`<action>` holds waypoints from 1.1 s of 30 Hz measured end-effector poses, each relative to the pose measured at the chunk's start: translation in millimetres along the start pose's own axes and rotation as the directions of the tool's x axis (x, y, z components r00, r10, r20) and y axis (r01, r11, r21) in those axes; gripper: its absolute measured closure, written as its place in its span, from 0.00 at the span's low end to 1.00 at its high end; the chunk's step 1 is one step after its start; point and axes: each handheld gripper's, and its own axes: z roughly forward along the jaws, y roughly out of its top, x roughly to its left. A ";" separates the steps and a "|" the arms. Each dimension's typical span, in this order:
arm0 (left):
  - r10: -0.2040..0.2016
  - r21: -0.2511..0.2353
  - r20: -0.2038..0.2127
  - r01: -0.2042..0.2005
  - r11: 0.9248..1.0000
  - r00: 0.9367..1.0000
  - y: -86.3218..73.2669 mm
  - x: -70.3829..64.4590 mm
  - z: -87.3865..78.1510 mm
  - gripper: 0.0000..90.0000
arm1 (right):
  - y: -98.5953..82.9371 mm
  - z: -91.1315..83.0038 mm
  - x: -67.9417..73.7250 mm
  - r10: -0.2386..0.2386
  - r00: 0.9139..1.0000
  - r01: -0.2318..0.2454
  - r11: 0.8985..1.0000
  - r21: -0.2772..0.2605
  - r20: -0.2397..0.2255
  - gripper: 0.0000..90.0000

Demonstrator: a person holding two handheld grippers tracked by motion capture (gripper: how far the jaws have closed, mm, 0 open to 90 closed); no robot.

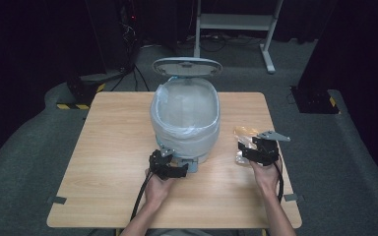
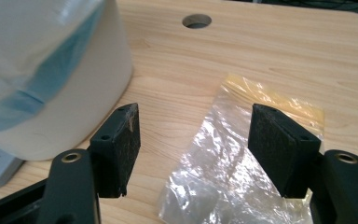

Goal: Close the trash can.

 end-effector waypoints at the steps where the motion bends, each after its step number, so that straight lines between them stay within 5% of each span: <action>1: 0.000 0.000 0.000 0.000 1.000 1.000 0.0 0.0 0.0 0.01 | -1.6 1.7 -0.9 0.004 1.000 -0.004 1.000 0.007 0.003 0.36; 25: 0.000 0.000 0.000 0.000 1.000 1.000 0.0 0.0 0.0 0.01 | -21.4 39.7 -10.9 0.017 0.993 -0.030 0.993 0.110 0.115 0.29; 33: 0.000 0.000 0.000 0.000 1.000 1.000 0.0 0.0 0.0 0.01 | -26.5 47.5 -13.1 0.031 0.992 -0.048 0.989 0.140 0.121 0.26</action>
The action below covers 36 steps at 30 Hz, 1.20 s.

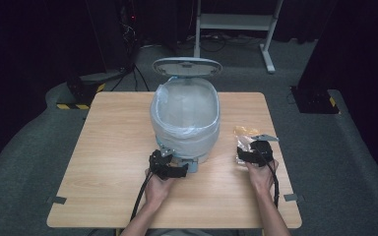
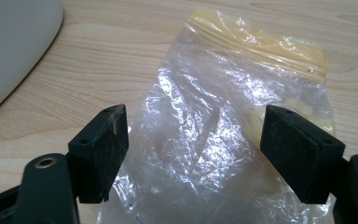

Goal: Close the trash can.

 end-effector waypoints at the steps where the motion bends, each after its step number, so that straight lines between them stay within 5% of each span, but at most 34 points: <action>1: 0.000 0.000 0.000 0.000 1.000 1.000 0.0 0.0 0.0 0.01 | 0.0 0.0 0.0 0.000 1.000 0.000 1.000 0.000 0.000 0.26; 10: 0.000 0.000 0.000 0.000 1.000 1.000 0.0 0.0 0.0 0.01 | -4.1 11.1 0.2 -0.010 1.000 0.010 0.999 0.052 -0.010 0.27; 14: 0.000 0.000 0.000 0.000 1.000 1.000 0.0 0.0 0.0 0.01 | -4.4 12.0 4.4 -0.039 0.999 0.038 0.997 0.060 0.020 0.28; 20: 0.000 0.000 -0.001 0.000 1.000 1.000 -0.1 -0.1 -0.1 0.01 | -4.0 9.7 3.2 -0.042 0.999 0.041 0.998 0.052 0.027 0.47; 24: -0.001 -0.001 -0.001 0.001 1.000 1.000 -0.1 -0.2 -0.1 0.01 | -3.3 9.7 3.3 -0.045 0.999 0.044 0.998 0.052 0.025 0.51; 26: -0.001 -0.001 -0.001 0.001 1.000 1.000 -0.1 -0.2 0.0 0.01 | -3.4 9.7 4.0 -0.046 0.999 0.045 0.998 0.051 0.022 0.50; 31: -0.001 -0.001 -0.001 0.001 1.000 1.000 -0.1 -0.1 -0.1 0.01 | -3.9 13.6 12.5 -0.067 0.998 0.067 0.996 0.058 0.000 0.26; 36: -0.001 -0.001 -0.001 0.001 1.000 1.000 -0.1 -0.2 -0.1 0.01 | -3.6 14.8 14.6 -0.066 0.998 0.066 0.996 0.062 -0.001 0.23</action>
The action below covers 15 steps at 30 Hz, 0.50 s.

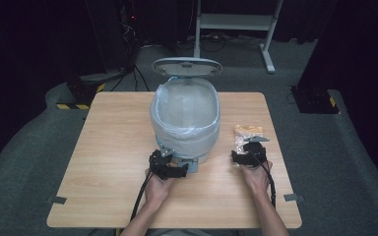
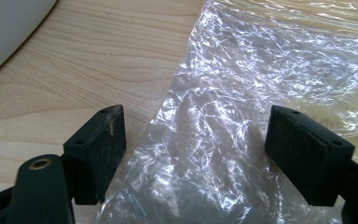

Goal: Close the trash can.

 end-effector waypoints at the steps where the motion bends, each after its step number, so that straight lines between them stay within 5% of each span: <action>1: -0.001 0.000 0.001 0.001 1.000 1.000 0.0 0.0 0.0 0.01 | 0.6 -0.6 -0.4 0.001 1.000 -0.001 1.000 0.004 0.006 0.27; 5: 0.000 0.000 0.000 0.000 1.000 1.000 0.0 -0.1 0.0 0.01 | 0.7 -2.7 -1.7 0.013 1.000 -0.013 1.000 0.005 0.017 0.37; 15: 0.000 0.000 -0.001 0.000 1.000 1.000 -0.1 -0.1 -0.1 0.01 | 1.1 -6.4 -7.1 0.018 0.999 -0.018 1.000 -0.003 0.043 0.79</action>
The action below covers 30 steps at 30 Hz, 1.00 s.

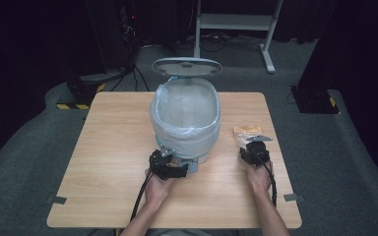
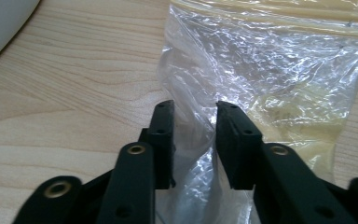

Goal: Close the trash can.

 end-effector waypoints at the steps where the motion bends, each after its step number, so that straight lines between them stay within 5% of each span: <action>1: 0.000 0.000 0.000 0.000 1.000 1.000 0.0 0.0 0.0 0.01 | 0.0 0.0 0.0 0.000 1.000 0.000 1.000 0.000 0.000 0.79; 9: 0.000 0.000 0.000 0.000 1.000 1.000 0.0 0.0 0.0 0.01 | -1.1 -0.4 -5.5 -0.006 1.000 0.006 1.000 -0.006 0.002 0.98; 18: 0.000 0.000 0.000 0.000 1.000 1.000 0.0 0.0 0.0 0.01 | -0.4 -5.3 -7.1 -0.009 1.000 0.009 1.000 -0.029 -0.013 0.99; 30: 0.000 0.000 0.000 0.000 1.000 1.000 0.0 0.0 0.0 0.01 | 3.2 -37.7 -10.2 -0.004 0.994 -0.007 0.995 -0.102 -0.107 0.99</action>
